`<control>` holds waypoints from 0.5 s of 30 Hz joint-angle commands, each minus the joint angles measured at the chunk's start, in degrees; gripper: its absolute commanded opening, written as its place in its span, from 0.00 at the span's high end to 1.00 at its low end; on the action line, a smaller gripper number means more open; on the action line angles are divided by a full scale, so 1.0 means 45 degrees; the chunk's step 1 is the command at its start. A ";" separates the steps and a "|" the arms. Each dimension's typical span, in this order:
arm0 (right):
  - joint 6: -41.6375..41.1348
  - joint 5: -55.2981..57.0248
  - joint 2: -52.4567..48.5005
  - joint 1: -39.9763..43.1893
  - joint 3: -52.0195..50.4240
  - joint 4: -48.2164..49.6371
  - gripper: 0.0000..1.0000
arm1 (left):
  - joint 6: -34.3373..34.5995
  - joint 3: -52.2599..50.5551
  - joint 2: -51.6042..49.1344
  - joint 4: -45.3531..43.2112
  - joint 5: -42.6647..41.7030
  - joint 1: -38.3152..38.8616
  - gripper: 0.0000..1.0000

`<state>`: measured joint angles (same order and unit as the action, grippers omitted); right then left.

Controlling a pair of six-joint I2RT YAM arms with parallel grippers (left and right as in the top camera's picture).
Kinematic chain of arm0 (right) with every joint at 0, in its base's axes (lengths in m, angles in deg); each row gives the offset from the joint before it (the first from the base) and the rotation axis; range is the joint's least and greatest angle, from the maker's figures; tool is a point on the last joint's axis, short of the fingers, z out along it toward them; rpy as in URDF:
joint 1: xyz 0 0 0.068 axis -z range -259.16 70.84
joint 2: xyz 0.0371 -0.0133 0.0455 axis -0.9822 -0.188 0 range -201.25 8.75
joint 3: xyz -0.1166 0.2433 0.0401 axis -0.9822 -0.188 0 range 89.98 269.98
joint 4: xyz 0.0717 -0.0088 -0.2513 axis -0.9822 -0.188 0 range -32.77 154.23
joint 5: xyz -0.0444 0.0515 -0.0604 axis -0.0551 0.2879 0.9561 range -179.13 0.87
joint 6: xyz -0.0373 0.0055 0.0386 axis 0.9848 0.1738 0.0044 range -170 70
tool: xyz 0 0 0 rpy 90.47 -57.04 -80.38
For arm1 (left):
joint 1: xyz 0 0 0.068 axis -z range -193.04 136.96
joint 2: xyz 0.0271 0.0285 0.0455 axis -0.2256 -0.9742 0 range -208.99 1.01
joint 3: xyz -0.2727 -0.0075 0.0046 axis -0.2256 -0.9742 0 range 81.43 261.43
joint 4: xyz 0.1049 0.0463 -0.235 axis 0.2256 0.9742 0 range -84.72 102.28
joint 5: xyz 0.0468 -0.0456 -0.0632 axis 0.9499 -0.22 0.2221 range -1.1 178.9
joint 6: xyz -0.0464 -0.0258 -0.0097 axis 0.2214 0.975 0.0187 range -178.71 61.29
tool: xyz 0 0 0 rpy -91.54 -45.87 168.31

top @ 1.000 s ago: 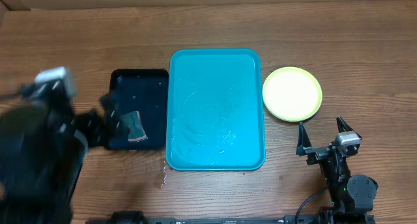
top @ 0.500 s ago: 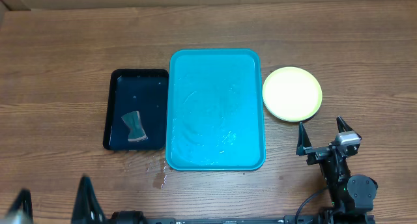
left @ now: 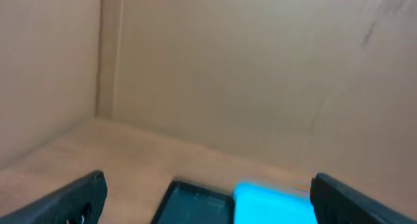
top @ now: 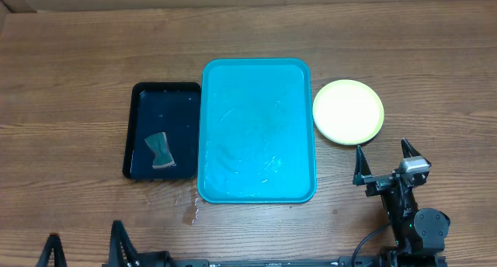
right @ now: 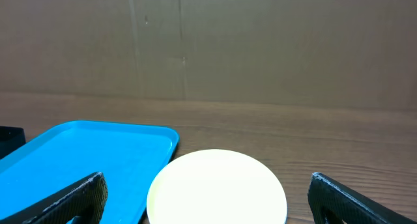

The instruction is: Clean dirty plates on tray and stack at the side

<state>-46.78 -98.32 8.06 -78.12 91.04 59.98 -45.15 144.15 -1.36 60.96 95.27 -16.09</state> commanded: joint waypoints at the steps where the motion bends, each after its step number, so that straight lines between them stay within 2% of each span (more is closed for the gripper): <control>1: 0.0053 -0.0063 0.0117 -0.0073 -0.0136 0.0068 0.00 | 0.0189 -0.1156 0.0437 -0.1948 -0.0772 -0.0073 0.00; 7: 0.0053 -0.0063 0.0117 -0.0073 -0.0136 0.0068 0.00 | 0.0180 -0.3852 0.0471 -0.7868 -0.1059 0.0437 0.00; 12: 0.0053 -0.0063 0.0117 -0.0073 -0.0136 0.0068 0.00 | 0.0180 -0.7023 0.0471 -1.3648 -0.1049 0.0665 0.00; 15: 0.0053 -0.0063 0.0117 -0.0073 -0.0136 0.0068 0.00 | 0.0185 -0.8854 0.0476 -1.6228 -0.1049 0.0665 0.00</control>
<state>-46.78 -98.35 8.08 -78.12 91.04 60.00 -45.09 110.65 0.12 -6.69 91.05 -13.38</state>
